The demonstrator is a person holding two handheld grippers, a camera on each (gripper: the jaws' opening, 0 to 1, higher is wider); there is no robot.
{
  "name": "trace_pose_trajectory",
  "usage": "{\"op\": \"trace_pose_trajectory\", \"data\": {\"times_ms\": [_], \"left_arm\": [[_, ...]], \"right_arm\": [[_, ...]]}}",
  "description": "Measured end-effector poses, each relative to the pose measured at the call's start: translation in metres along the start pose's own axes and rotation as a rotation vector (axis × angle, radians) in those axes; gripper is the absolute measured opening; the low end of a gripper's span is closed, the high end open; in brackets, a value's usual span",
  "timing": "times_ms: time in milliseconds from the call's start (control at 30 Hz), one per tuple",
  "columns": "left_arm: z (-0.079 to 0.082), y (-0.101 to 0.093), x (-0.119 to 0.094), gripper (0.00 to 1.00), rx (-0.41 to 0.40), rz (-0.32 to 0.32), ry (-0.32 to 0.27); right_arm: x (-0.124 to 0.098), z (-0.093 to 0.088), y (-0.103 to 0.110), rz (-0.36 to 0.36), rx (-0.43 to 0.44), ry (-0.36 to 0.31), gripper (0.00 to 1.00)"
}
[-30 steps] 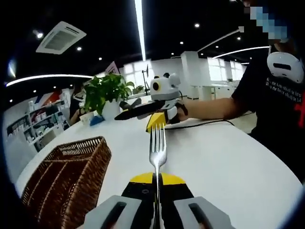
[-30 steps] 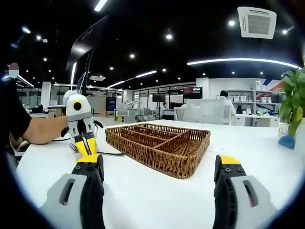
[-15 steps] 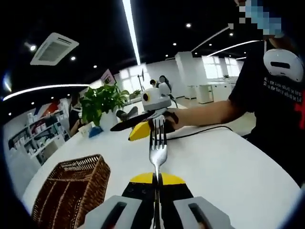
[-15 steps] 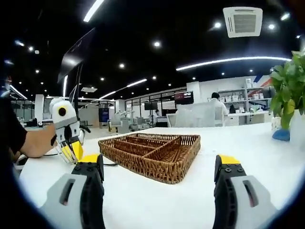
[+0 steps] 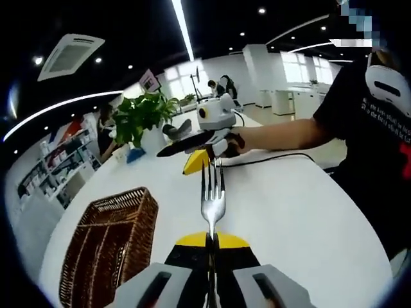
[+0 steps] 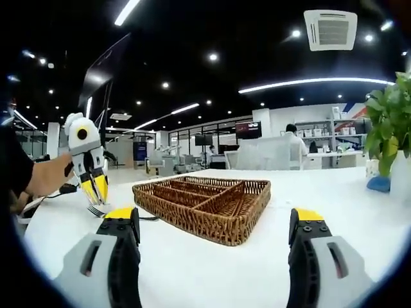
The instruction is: Arrange the knives, forks, and spoons in their matching storage slots by inserting each utensil handle-first until every utensil is classified and aligned in the correct compartment
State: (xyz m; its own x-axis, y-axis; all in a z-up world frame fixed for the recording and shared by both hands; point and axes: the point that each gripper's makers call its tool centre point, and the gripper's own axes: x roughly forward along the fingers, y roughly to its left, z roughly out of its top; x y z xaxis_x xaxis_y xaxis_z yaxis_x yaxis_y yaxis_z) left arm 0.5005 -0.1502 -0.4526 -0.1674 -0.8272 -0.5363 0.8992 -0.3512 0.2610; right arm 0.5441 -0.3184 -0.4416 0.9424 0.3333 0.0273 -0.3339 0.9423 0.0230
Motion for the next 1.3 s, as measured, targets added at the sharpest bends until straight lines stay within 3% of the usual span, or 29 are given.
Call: {"op": "trace_pose_trajectory", "data": {"times_ms": [100,300,533,900,1300], "left_arm": [[0.002,0.001,-0.011,0.0,0.044,-0.002,0.04],[0.014,0.006,-0.031,0.0,0.052,0.015,0.085],[0.02,0.013,-0.043,0.0,0.0,0.05,0.127],[0.037,0.003,-0.056,0.0,0.033,0.045,0.201],[0.026,0.006,-0.048,0.0,0.069,0.043,0.227]], "right_arm": [[0.0,-0.001,0.0,0.0,0.004,0.0,0.99],[0.001,-0.003,0.002,0.005,-0.002,0.01,0.99],[0.0,0.0,0.004,0.01,-0.004,0.0,0.99],[0.001,-0.001,0.01,0.02,-0.016,0.003,0.99],[0.001,-0.002,0.012,0.021,-0.037,0.009,1.0]]}}
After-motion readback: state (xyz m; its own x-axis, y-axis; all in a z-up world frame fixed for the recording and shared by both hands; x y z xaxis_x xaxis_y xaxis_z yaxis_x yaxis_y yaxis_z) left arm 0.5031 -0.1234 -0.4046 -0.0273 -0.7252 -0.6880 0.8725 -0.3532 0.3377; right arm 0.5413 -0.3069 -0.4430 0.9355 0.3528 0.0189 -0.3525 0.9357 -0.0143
